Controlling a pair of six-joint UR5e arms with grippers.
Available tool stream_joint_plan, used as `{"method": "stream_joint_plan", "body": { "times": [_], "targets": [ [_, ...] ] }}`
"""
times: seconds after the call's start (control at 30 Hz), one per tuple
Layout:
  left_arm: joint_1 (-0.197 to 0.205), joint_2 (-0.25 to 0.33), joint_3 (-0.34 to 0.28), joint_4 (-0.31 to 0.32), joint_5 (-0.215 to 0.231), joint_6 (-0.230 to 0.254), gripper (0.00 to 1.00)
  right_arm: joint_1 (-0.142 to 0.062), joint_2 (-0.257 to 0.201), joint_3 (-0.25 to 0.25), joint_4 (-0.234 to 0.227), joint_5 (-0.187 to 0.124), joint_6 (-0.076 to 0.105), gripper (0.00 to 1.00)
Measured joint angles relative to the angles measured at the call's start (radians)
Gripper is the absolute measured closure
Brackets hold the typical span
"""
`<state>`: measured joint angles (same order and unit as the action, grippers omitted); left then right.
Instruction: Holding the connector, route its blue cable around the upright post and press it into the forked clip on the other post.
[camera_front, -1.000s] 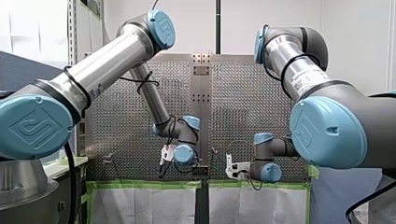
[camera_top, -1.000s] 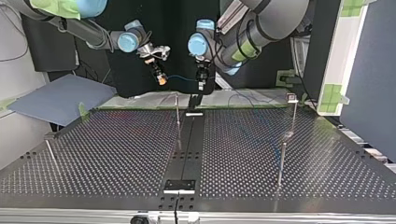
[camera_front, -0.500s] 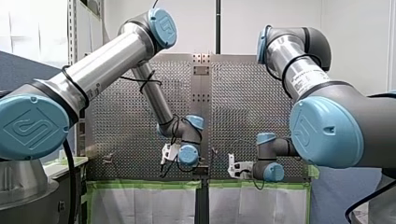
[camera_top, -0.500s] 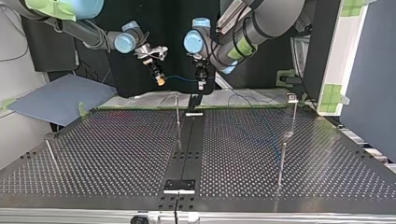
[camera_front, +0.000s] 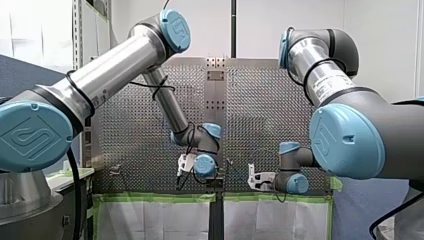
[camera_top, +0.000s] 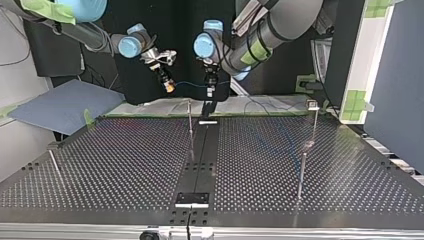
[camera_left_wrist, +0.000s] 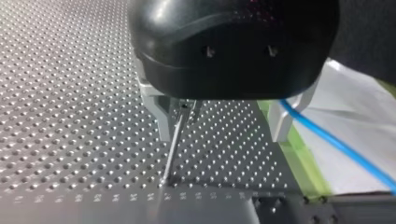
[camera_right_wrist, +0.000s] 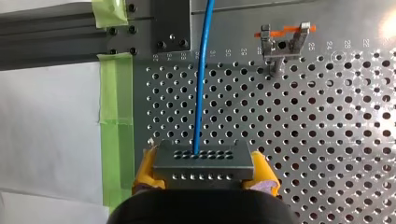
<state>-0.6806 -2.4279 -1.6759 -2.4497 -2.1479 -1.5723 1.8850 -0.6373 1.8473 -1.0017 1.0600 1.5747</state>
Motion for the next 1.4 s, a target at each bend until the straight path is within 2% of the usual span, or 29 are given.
{"method": "stream_joint_plan", "body": {
  "times": [0.3,0.87,1.07,1.4],
  "targets": [
    [-0.006,-0.026,0.051,-0.016,0.011,-0.038,0.0,-0.021,-0.002,0.0,0.001,-0.011,0.007,1.0],
    [-0.012,-0.027,0.073,-0.021,0.0,-0.043,0.0,-0.028,-0.002,-0.001,-0.003,-0.017,0.009,1.0],
    [-0.013,-0.027,0.073,-0.013,-0.002,-0.024,0.0,-0.031,-0.003,-0.001,-0.004,-0.036,0.009,1.0],
    [-0.021,-0.028,0.073,0.044,-0.003,0.057,0.0,-0.031,-0.005,-0.001,-0.004,-0.05,0.009,1.0]
  ]
}}
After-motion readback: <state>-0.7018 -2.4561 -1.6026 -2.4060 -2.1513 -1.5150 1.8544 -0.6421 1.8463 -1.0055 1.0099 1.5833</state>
